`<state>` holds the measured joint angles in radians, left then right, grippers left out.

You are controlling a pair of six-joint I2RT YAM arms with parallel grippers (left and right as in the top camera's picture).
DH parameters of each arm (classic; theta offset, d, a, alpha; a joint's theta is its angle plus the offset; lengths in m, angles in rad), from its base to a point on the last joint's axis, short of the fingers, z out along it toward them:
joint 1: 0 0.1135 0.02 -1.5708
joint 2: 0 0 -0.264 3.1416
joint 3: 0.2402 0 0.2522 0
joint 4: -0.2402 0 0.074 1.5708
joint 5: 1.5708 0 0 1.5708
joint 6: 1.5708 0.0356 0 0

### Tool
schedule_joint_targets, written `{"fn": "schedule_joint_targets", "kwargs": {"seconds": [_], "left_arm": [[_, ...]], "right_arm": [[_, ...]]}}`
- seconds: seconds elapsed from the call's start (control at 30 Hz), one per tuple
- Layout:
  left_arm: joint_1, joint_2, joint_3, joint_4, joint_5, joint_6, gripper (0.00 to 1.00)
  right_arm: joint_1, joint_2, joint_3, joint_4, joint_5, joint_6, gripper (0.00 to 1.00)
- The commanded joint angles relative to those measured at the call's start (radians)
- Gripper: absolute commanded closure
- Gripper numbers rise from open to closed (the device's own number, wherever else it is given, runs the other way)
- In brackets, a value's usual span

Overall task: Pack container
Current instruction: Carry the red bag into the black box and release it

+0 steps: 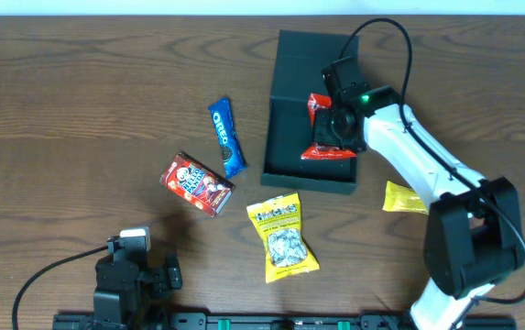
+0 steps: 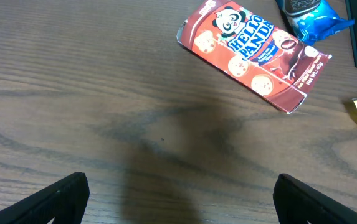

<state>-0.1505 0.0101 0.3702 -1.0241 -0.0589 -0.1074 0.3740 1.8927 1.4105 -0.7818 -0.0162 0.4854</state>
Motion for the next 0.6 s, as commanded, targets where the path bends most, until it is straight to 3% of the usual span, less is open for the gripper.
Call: {"fn": "schedule_joint_targets", "kwargs": {"seconds": [0.0,0.23,0.37,0.47,0.57], "left_arm": [[0.006,-0.006,-0.03,-0.031,0.0,0.007,0.04],[0.006,-0.006,-0.03,-0.031,0.0,0.007,0.05],[0.006,-0.006,-0.03,-0.031,0.0,0.007,0.05],[0.006,-0.006,-0.03,-0.031,0.0,0.007,0.05],[0.006,-0.006,-0.03,-0.031,0.0,0.007,0.05]], "right_arm": [[-0.007,0.024,-0.007,0.003,0.05,-0.023,0.98],[-0.008,0.024,-0.007,0.001,0.088,-0.053,0.96],[-0.008,0.024,-0.007,0.001,0.088,-0.053,0.28],[-0.008,0.024,-0.007,0.004,0.087,-0.053,0.01],[-0.007,0.024,-0.007,0.011,0.087,-0.053,0.01]]}}
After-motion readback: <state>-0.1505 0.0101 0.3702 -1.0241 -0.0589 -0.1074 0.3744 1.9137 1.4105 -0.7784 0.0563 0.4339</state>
